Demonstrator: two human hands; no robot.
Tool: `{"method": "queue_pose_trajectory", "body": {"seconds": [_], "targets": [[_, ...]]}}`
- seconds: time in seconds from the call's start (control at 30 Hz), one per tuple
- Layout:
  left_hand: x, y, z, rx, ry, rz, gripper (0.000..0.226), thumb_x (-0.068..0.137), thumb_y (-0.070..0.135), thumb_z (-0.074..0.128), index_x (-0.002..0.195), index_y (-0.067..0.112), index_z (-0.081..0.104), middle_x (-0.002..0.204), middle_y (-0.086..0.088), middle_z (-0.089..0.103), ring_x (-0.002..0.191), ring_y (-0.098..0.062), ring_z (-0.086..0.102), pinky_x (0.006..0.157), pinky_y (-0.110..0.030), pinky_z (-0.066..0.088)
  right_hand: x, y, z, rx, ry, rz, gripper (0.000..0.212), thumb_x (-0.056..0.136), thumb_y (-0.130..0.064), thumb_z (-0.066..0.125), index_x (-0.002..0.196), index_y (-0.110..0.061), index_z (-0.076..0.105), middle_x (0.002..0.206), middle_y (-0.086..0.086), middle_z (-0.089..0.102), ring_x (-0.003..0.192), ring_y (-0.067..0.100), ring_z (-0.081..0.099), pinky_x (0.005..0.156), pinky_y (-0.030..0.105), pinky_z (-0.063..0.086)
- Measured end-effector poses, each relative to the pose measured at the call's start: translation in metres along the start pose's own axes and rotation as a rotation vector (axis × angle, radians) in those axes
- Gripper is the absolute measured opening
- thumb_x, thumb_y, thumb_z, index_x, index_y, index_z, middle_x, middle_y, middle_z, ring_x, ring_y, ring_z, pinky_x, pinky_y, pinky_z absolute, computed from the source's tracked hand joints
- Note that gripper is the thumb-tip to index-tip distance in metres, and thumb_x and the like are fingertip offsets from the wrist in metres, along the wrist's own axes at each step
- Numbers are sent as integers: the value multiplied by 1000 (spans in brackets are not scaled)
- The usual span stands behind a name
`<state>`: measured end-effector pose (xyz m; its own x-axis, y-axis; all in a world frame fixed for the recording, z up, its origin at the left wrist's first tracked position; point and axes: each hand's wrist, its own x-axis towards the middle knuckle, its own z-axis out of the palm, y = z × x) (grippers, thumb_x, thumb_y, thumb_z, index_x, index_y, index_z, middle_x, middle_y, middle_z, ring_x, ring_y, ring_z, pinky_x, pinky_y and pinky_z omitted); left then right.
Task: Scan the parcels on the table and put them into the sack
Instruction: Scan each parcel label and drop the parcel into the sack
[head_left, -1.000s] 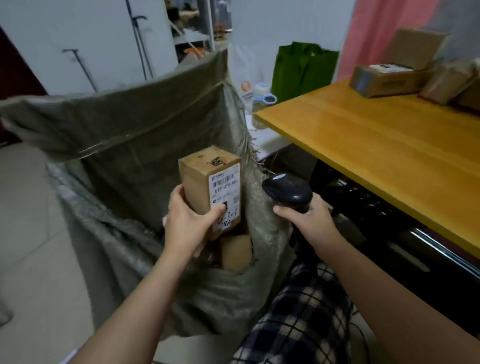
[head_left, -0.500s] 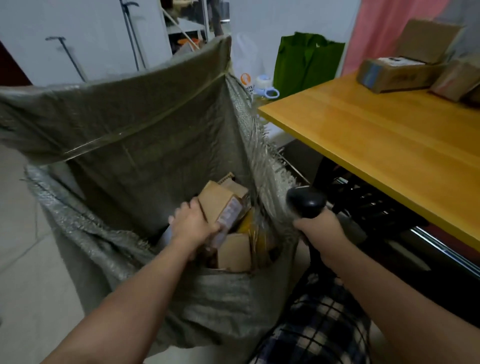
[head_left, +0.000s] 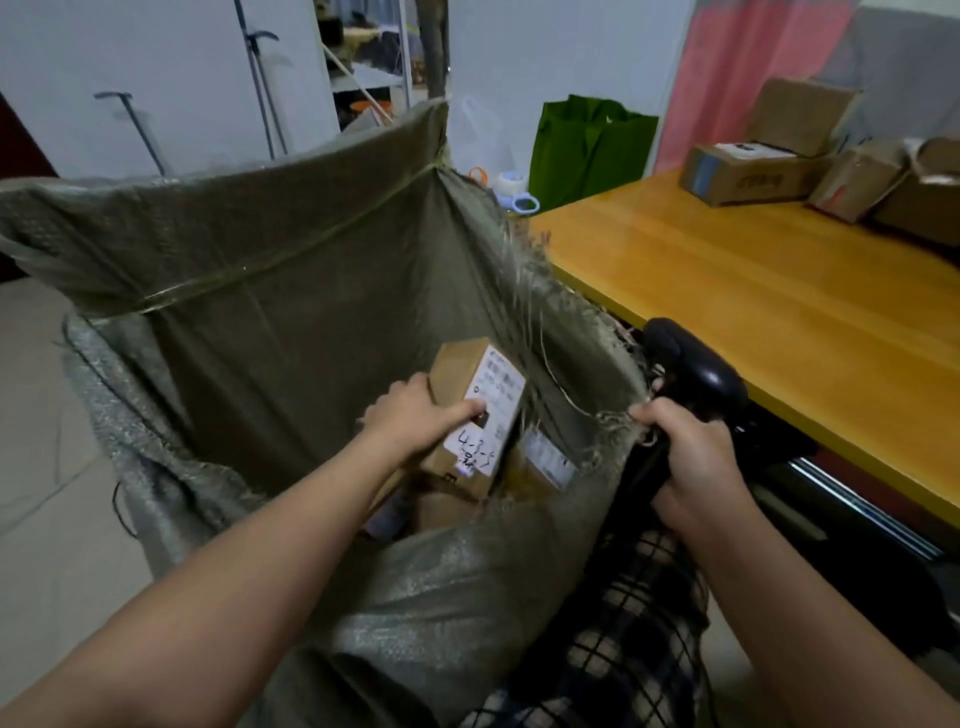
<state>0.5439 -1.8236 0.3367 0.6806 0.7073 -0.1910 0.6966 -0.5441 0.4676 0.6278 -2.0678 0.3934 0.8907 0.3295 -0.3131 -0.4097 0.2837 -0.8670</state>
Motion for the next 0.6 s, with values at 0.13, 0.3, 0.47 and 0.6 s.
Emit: {"method": "queue_pose_trajectory", "body": {"seconds": [0.13, 0.3, 0.47, 0.6], "targets": [[-4, 15, 35, 36, -70, 17, 94, 66, 82, 56, 132, 17, 47, 131, -12, 57, 117, -32, 54, 95, -40, 46, -3, -8, -17, -207, -45, -92, 23, 80, 6, 62, 73, -14, 55, 51, -5, 52, 49, 11, 56, 42, 23, 42], [0, 35, 47, -4, -7, 76, 75, 81, 70, 52, 129, 12, 50, 125, -12, 60, 112, -32, 57, 86, -35, 46, 11, -5, -16, -477, -72, -192, 23, 75, 6, 63, 69, -14, 54, 47, -11, 46, 46, 5, 46, 42, 19, 37], [0, 45, 27, -5, 132, 216, 51, 89, 45, 56, 130, 13, 53, 124, -14, 57, 115, -33, 52, 97, -39, 44, 49, 1, -24, -625, 80, -153, 22, 74, 0, 64, 94, -9, 61, 66, 6, 58, 54, 17, 52, 53, 25, 40], [-9, 69, 11, -11, 157, 351, 47, 91, 40, 56, 130, 16, 53, 125, -10, 57, 115, -31, 52, 98, -41, 44, 61, 2, -34, -782, 101, -181, 41, 76, -13, 73, 113, -17, 56, 88, 6, 67, 77, 23, 66, 68, 34, 55]]}}
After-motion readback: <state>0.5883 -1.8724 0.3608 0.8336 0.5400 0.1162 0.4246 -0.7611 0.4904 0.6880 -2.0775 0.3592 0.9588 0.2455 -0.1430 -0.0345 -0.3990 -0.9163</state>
